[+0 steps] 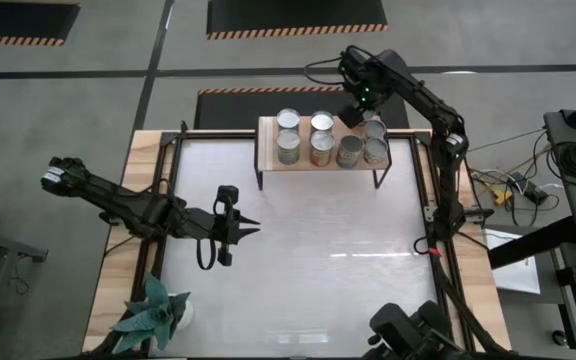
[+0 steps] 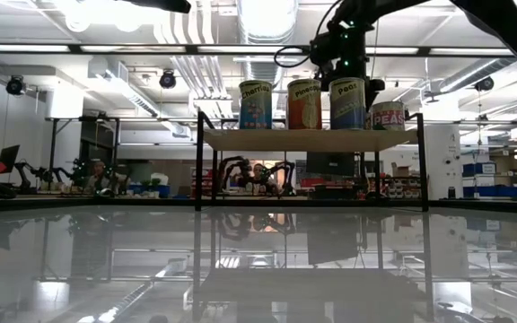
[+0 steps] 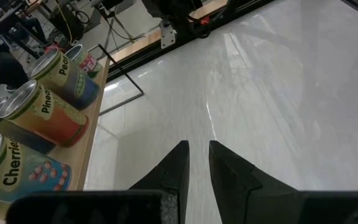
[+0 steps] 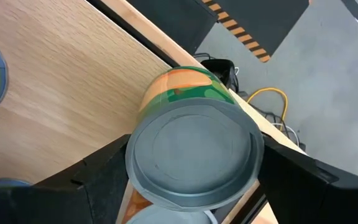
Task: Pick and place cans onto a shelf
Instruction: Put the canned peaches on the shelf
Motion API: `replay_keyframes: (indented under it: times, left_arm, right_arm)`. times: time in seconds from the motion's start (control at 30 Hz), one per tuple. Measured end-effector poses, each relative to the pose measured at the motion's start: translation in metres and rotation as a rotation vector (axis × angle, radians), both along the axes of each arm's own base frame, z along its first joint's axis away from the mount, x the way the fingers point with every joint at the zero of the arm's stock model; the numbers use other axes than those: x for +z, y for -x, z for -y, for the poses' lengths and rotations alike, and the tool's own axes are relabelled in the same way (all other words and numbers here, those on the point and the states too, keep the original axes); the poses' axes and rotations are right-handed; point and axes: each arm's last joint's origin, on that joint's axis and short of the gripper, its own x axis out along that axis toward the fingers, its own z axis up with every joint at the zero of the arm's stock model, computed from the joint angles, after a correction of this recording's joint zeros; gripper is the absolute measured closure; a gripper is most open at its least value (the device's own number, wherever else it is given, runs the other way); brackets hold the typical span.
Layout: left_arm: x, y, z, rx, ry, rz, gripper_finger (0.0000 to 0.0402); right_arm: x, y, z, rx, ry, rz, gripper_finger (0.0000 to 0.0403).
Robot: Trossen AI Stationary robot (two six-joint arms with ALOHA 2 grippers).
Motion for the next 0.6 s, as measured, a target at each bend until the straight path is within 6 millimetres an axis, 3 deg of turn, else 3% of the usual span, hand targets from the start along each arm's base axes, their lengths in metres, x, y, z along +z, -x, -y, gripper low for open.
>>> replay_keyframes:
  times: [0.33, 0.6]
  left_arm:
    - [0.0, 0.0, 0.0, 0.0, 0.0, 0.0, 0.0358]
    - [0.0, 0.0, 0.0, 0.0, 0.0, 0.0, 0.0358]
  right_arm:
    - [-0.016, -0.007, 0.007, -0.003, -0.031, -0.028, 0.0073]
    - [-0.012, -0.007, 0.007, -0.002, -0.023, -0.02, 0.005]
